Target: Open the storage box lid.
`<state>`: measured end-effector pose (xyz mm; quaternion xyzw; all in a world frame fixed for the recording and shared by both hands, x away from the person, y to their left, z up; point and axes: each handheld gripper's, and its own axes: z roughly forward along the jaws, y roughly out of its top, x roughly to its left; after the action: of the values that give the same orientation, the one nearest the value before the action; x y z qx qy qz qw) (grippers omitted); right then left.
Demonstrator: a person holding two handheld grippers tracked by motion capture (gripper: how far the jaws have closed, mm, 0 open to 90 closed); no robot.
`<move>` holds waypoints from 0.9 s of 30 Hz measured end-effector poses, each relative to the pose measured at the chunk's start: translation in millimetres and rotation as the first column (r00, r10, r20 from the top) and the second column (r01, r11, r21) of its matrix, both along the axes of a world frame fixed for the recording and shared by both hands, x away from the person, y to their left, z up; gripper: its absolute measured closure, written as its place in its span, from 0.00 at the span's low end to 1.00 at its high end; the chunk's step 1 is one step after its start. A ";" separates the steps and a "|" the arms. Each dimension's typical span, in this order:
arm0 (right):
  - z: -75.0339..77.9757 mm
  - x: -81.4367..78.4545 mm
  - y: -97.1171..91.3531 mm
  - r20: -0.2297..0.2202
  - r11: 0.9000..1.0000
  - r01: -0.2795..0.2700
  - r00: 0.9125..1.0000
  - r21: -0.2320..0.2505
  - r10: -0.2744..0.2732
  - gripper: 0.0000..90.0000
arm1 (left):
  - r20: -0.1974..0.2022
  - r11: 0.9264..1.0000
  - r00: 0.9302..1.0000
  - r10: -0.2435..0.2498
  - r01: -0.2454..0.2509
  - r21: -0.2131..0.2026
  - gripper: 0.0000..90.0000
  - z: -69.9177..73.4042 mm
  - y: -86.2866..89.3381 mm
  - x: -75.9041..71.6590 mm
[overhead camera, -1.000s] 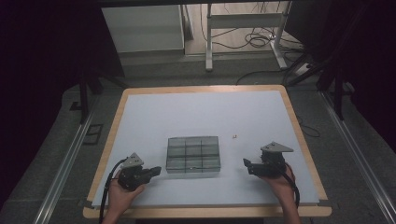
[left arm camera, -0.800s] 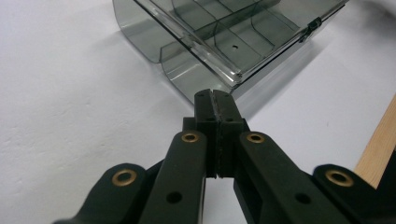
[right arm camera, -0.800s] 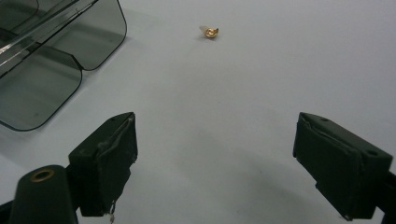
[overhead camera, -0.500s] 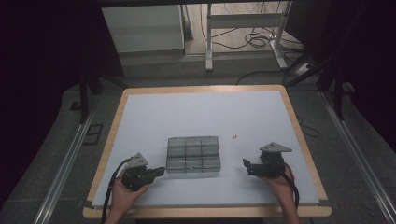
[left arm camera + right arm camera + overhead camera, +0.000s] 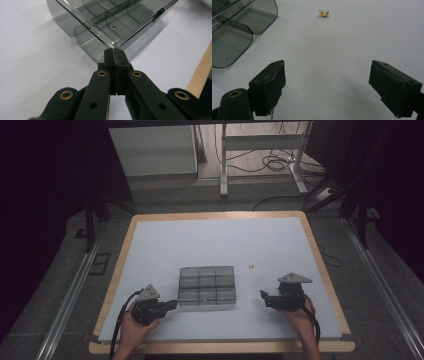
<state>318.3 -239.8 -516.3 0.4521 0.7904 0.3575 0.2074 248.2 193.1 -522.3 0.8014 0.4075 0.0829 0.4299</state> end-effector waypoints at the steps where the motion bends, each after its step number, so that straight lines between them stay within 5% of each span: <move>1: 0.2 0.0 -0.4 0.002 1.000 0.000 1.000 0.000 0.000 0.15 | 0.002 1.000 1.000 0.001 -0.001 -0.001 1.00 0.1 -0.8 -0.2; 27: -1.7 1.2 -0.3 -0.003 1.000 0.003 1.000 -0.010 -0.003 0.15 | 0.060 0.999 0.997 0.038 -0.036 -0.040 1.00 10.2 -4.3 2.2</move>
<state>319.6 -240.0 -518.0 0.4530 0.7917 0.3525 0.2090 250.4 188.8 -512.1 0.7822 0.4106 0.1071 0.4561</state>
